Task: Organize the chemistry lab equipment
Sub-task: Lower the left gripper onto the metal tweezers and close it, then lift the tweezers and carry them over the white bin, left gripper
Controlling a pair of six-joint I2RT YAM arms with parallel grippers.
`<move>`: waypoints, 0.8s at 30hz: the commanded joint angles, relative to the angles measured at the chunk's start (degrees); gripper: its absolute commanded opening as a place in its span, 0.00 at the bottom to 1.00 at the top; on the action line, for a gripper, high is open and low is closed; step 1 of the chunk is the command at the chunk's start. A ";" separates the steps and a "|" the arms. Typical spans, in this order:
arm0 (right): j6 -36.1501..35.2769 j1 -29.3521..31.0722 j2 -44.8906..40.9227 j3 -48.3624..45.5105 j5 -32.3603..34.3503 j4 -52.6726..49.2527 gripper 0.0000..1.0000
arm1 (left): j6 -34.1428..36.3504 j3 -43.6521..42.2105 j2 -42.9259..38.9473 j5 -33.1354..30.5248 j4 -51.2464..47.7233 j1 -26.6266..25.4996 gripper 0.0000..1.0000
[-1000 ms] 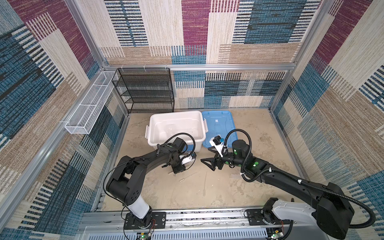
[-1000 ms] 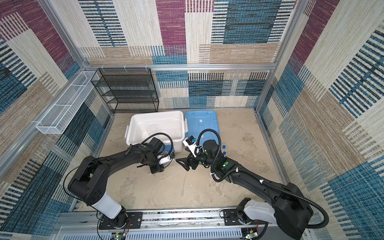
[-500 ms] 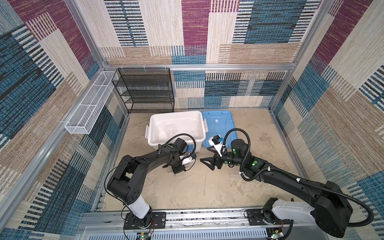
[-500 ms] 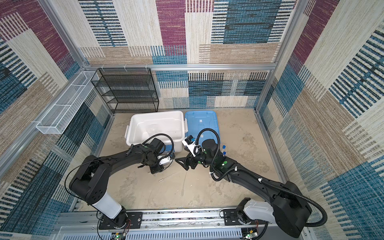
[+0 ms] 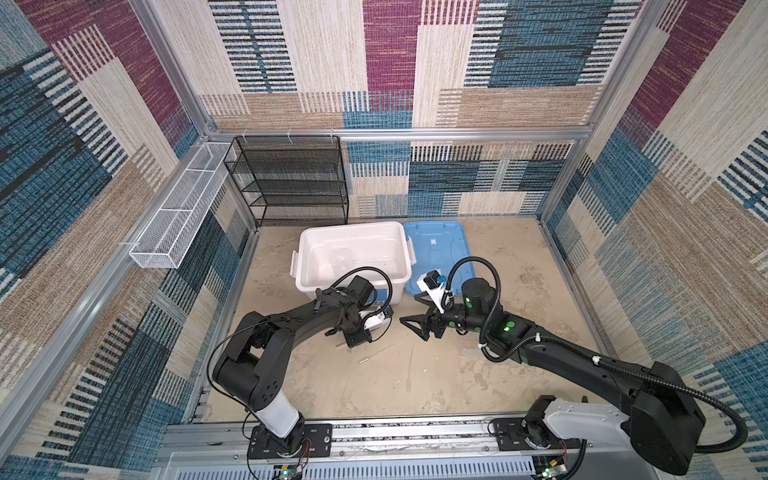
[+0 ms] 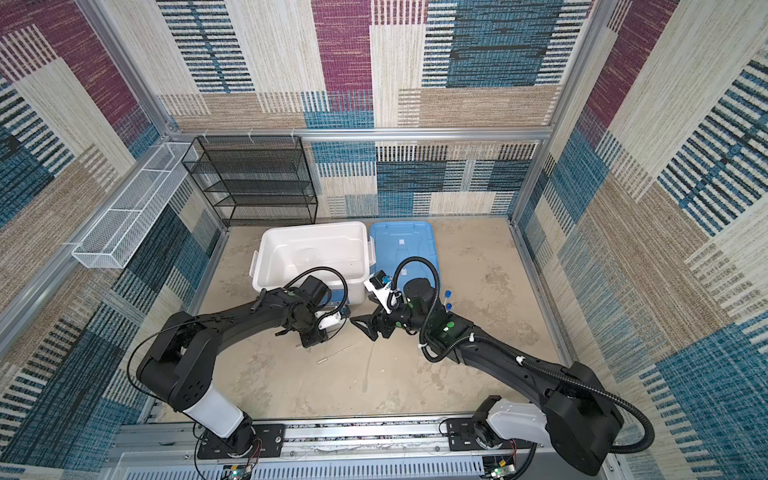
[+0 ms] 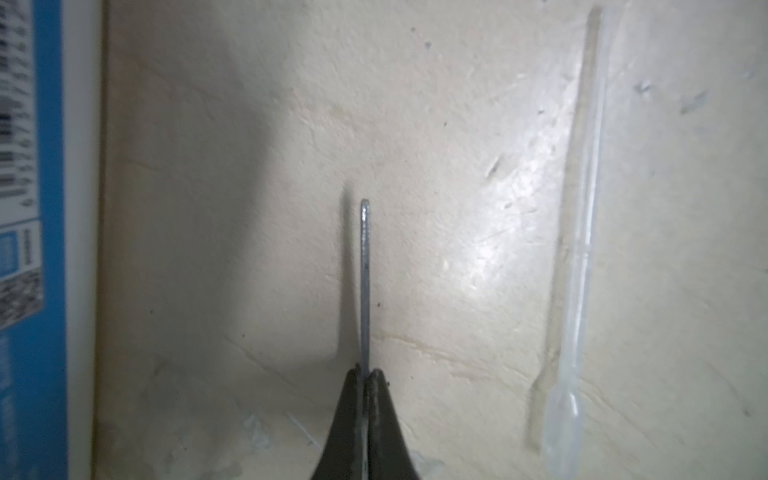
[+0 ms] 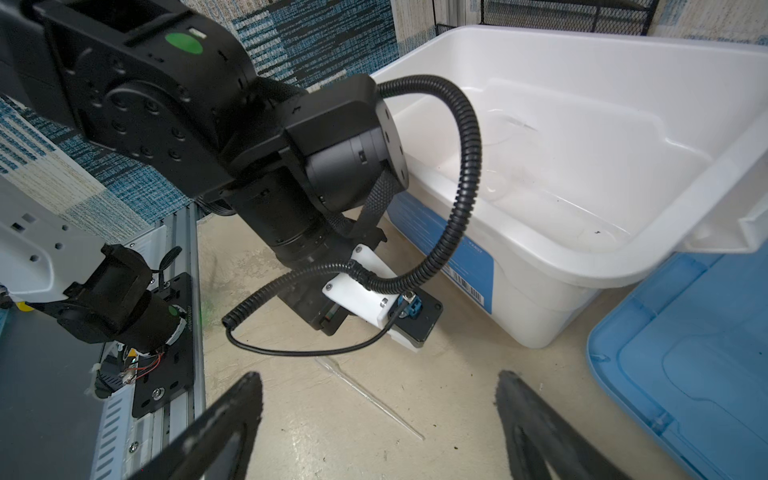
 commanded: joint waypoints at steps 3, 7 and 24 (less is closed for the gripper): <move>0.24 -0.03 0.07 0.89 0.60 1.46 0.89 | -0.41 -0.59 -3.98 1.41 0.32 0.04 0.00; 0.16 0.03 -1.32 1.33 0.42 2.25 0.89 | -0.13 -2.02 -10.75 3.64 1.55 -0.02 0.00; -5.05 -0.57 1.58 16.11 4.76 -3.15 0.92 | -3.43 17.78 -26.39 7.69 -4.45 5.12 0.00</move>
